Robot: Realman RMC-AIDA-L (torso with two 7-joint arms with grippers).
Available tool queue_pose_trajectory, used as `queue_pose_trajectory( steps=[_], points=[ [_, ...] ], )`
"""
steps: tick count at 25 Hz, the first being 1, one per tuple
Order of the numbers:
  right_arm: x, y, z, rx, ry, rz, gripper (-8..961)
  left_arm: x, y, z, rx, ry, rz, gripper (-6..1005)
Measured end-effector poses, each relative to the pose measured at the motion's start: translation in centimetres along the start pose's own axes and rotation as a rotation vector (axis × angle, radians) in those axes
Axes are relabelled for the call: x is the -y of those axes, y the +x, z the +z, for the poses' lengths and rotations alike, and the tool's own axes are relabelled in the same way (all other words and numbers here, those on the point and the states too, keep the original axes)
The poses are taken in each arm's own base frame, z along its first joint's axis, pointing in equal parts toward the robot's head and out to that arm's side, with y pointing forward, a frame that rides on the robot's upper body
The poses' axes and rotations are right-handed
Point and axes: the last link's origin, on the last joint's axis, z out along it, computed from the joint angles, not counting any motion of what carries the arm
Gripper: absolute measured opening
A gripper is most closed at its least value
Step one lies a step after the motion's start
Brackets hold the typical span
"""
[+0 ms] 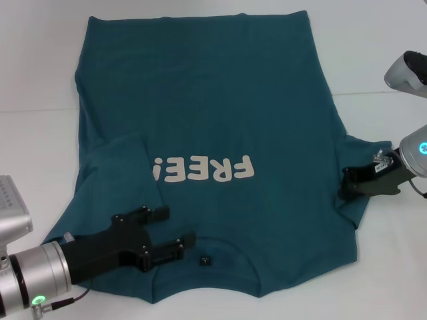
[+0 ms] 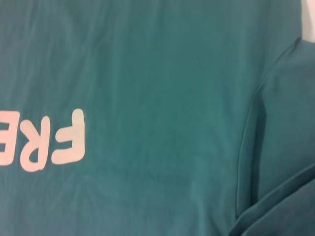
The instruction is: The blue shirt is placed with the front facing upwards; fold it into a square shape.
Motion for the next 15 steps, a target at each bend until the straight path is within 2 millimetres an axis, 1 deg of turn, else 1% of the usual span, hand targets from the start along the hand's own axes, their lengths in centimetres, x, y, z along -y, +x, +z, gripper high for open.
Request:
queue_pose_trajectory(
  steps=[7,11,15],
  points=[
    [0.0,0.1,-0.2,-0.006,-0.002,-0.012,25,0.0,0.0,0.0,0.000,-0.002,0.001,821],
    [0.5,0.0,-0.9,0.015,-0.006,-0.002,-1,0.0,0.0,0.0,-0.001,-0.002,0.001,821],
    [1.1,0.2,-1.4,0.035,-0.019,0.016,-1,0.0,0.0,0.0,0.000,-0.001,0.000,820]
  ],
)
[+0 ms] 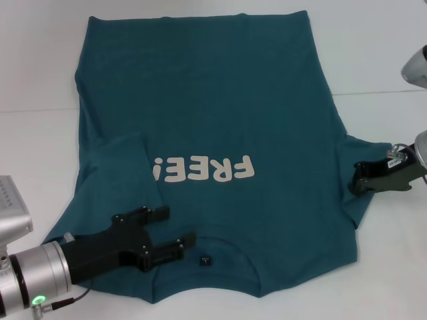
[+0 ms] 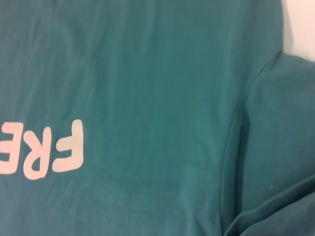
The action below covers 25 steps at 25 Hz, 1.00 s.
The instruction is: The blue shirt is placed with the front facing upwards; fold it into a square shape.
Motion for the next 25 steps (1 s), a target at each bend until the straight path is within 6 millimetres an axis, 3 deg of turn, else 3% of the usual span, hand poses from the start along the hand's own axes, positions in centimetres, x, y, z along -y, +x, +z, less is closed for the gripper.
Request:
queue_pose_trajectory(
  steps=[25],
  points=[
    [6.3,4.1,-3.0,0.122,-0.188,0.211,0,0.0,0.3,-0.1,-0.019,-0.001,-0.014,820]
  ],
)
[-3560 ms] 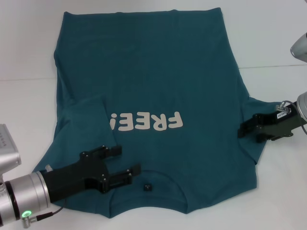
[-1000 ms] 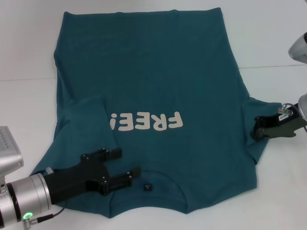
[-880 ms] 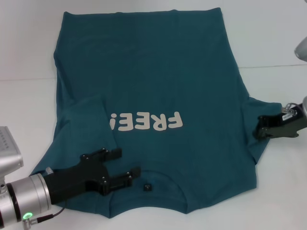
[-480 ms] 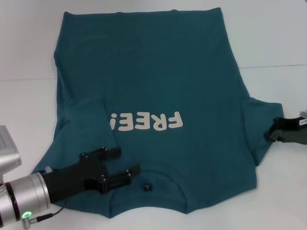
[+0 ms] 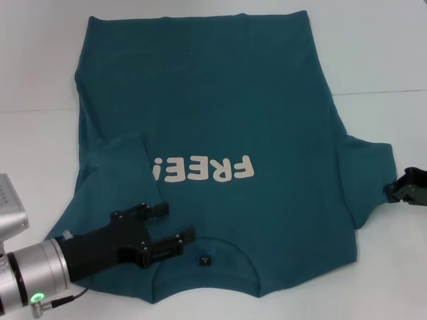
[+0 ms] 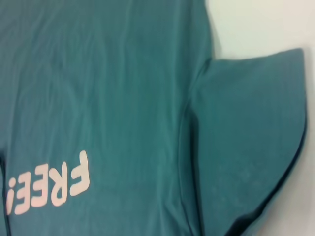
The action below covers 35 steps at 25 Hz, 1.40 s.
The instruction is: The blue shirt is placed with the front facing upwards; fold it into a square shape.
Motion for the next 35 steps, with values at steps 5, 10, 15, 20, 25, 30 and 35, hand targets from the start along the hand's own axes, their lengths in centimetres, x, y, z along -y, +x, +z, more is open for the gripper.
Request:
queue_pose_trajectory(
  steps=[5,10,15,20,25,30,35],
  points=[
    [0.5,-1.0,-1.8,0.058,-0.009,0.005,0,0.1,0.2,0.1,-0.001,-0.001,-0.006,820],
    [0.4,-2.1,-3.1,0.089,-0.009,-0.005,0,0.1,0.3,0.1,-0.001,-0.001,-0.004,820],
    [0.3,-2.5,-3.5,0.098,-0.008,-0.012,-1,0.1,0.3,0.1,0.001,0.000,-0.003,819],
    [0.9,-3.5,-4.7,0.133,0.019,-0.019,-1,0.2,0.2,0.0,0.006,-0.001,0.000,819],
    [0.6,-4.2,-5.1,0.148,0.017,-0.030,0,0.2,0.3,-0.1,0.005,0.001,0.001,819],
    [0.2,-4.7,-5.2,0.153,0.021,-0.046,0,0.2,0.2,-0.1,0.006,-0.001,0.001,819],
    [0.2,-5.2,-5.7,0.168,0.027,-0.052,-1,0.2,0.2,-0.1,0.007,-0.001,0.000,821]
  ],
)
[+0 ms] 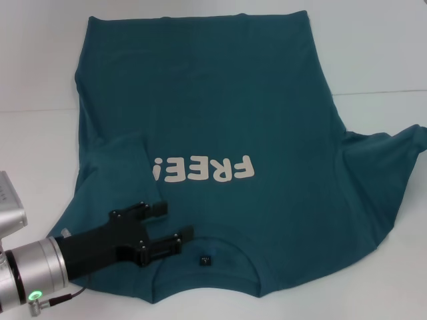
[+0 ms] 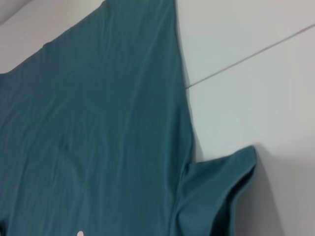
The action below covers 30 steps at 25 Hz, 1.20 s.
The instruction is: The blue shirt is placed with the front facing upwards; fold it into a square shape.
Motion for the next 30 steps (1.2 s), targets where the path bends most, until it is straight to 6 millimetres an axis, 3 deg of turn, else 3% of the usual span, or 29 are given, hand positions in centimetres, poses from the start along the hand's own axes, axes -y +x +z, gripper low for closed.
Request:
queue_pose_trajectory(
  steps=[10,17,23,27,30],
  points=[
    [-0.4,-1.1,-0.3,0.021,0.004,-0.018,-1,0.0,0.0,0.0,0.001,0.000,0.000,821],
    [-2.6,-1.4,0.4,-0.012,-0.040,-0.061,-1,0.0,0.0,0.0,0.001,0.000,0.000,821],
    [-6.5,-1.0,2.1,-0.110,-0.107,-0.148,0,0.1,0.0,0.0,0.002,0.003,0.002,820],
    [-10.7,0.6,5.1,-0.225,-0.130,-0.249,0,0.1,0.1,0.0,0.000,0.005,0.004,820],
    [-14.0,2.8,7.9,-0.334,-0.138,-0.338,0,0.2,0.1,0.0,-0.003,0.006,0.002,820]
  ],
)
